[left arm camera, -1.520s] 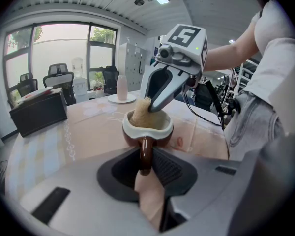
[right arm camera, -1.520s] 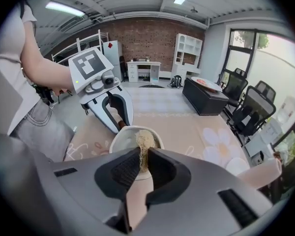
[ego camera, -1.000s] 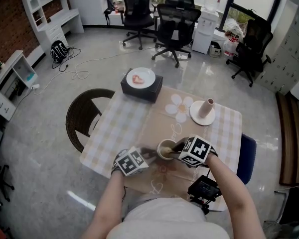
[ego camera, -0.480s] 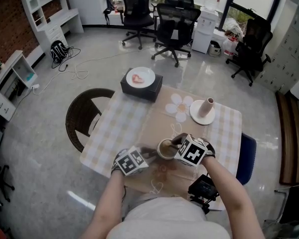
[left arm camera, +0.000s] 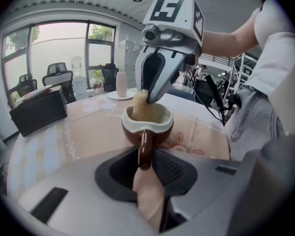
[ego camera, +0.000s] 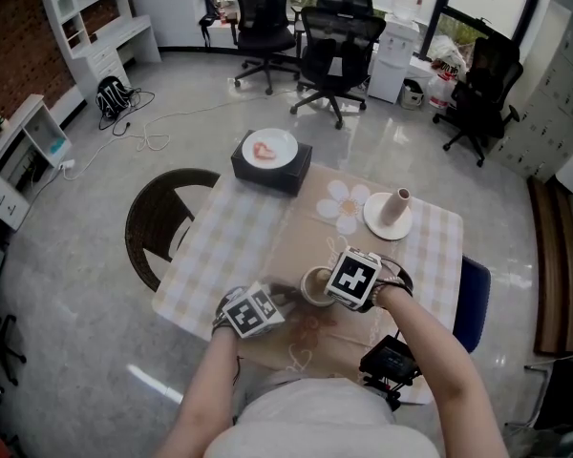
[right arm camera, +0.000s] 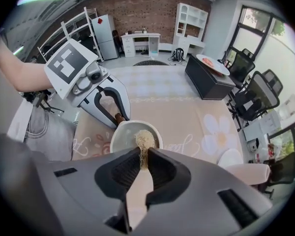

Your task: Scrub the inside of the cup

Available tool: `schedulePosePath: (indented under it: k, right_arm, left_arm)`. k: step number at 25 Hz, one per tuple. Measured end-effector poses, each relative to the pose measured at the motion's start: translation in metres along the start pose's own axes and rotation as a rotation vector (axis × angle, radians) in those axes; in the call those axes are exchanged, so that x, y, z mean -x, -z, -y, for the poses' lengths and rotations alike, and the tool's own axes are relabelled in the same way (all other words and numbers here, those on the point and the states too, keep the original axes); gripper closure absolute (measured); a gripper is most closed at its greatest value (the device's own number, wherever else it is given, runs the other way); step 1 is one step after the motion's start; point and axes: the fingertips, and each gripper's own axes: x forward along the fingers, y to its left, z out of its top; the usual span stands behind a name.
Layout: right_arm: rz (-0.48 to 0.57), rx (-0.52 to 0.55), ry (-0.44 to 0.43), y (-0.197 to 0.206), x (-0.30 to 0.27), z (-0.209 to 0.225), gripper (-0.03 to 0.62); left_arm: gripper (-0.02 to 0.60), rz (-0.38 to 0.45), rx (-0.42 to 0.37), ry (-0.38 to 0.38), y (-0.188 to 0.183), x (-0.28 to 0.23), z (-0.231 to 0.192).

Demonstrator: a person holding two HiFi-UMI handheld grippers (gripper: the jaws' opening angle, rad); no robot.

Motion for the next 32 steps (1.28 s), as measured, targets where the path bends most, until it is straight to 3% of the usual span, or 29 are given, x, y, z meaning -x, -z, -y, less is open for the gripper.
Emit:
schedulePosePath:
  k: [4, 8, 19, 26, 32]
  right_arm:
    - [-0.076, -0.057, -0.074, 0.006, 0.0, -0.006, 0.545]
    - [-0.08, -0.125, -0.16, 0.009, -0.001, -0.014, 0.546]
    - [0.154, -0.411, -0.412, 0.002, -0.007, -0.031, 0.545]
    - [0.35, -0.454, -0.402, -0.004, 0.013, -0.022, 0.545]
    - [0.47, -0.376, -0.273, -0.008, 0.041, -0.016, 0.545]
  left_arm:
    - [0.511, 0.002, 0.006, -0.006, -0.001, 0.001, -0.003]
    - [0.511, 0.007, 0.011, -0.009, -0.001, 0.001, -0.003]
    - [0.511, 0.008, 0.009, -0.014, -0.002, 0.0, -0.003]
    - [0.511, 0.006, -0.007, -0.026, -0.004, 0.001, -0.003]
    - [0.511, 0.013, -0.002, -0.034, -0.005, 0.001, -0.003]
